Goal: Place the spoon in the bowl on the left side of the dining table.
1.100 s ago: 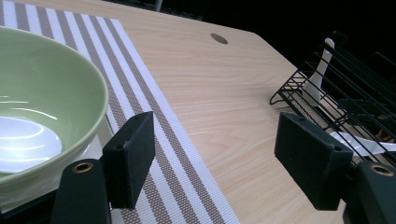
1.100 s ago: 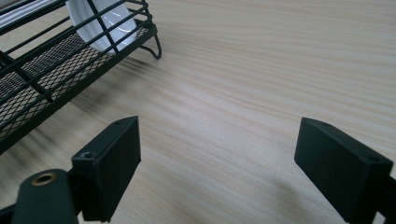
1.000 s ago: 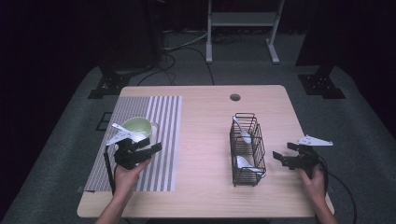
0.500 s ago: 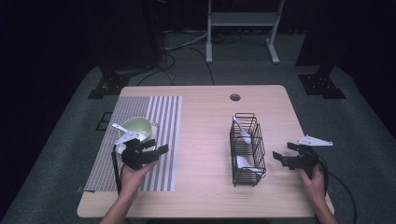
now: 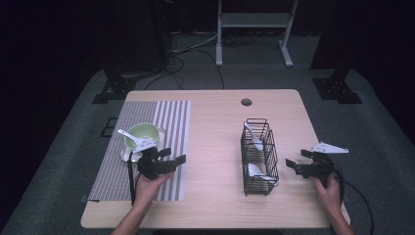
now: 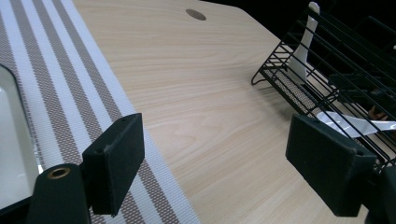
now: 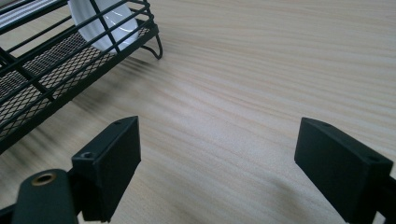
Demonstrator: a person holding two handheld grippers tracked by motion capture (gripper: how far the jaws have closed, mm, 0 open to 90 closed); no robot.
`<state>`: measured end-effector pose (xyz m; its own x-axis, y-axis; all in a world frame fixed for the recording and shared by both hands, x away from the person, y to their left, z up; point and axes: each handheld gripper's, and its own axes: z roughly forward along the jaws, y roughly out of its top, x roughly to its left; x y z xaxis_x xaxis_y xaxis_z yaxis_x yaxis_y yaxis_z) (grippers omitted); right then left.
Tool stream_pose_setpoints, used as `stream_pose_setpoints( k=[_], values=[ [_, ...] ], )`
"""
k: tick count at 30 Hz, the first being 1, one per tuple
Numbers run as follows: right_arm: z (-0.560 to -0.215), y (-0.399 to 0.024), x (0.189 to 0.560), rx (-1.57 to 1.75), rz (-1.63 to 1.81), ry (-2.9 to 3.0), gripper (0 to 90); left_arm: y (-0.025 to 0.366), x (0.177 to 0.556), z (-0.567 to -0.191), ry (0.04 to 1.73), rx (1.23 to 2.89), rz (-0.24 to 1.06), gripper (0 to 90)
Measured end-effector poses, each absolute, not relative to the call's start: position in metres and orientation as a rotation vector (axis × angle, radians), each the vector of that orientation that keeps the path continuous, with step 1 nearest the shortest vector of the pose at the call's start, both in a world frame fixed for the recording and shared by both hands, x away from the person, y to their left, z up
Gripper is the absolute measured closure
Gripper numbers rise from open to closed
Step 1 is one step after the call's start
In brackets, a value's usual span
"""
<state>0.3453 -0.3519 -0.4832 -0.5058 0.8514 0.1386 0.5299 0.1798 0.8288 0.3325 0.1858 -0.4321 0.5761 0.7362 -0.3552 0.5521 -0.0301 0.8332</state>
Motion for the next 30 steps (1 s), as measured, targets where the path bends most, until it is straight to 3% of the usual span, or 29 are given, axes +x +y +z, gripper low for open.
stream_pose_setpoints(
  k=[30],
  values=[
    [-0.483,-0.353,0.344,1.307,1.264,2.109,13.4,0.148,0.324,-0.449,1.017,1.756,0.162,17.8]
  ],
)
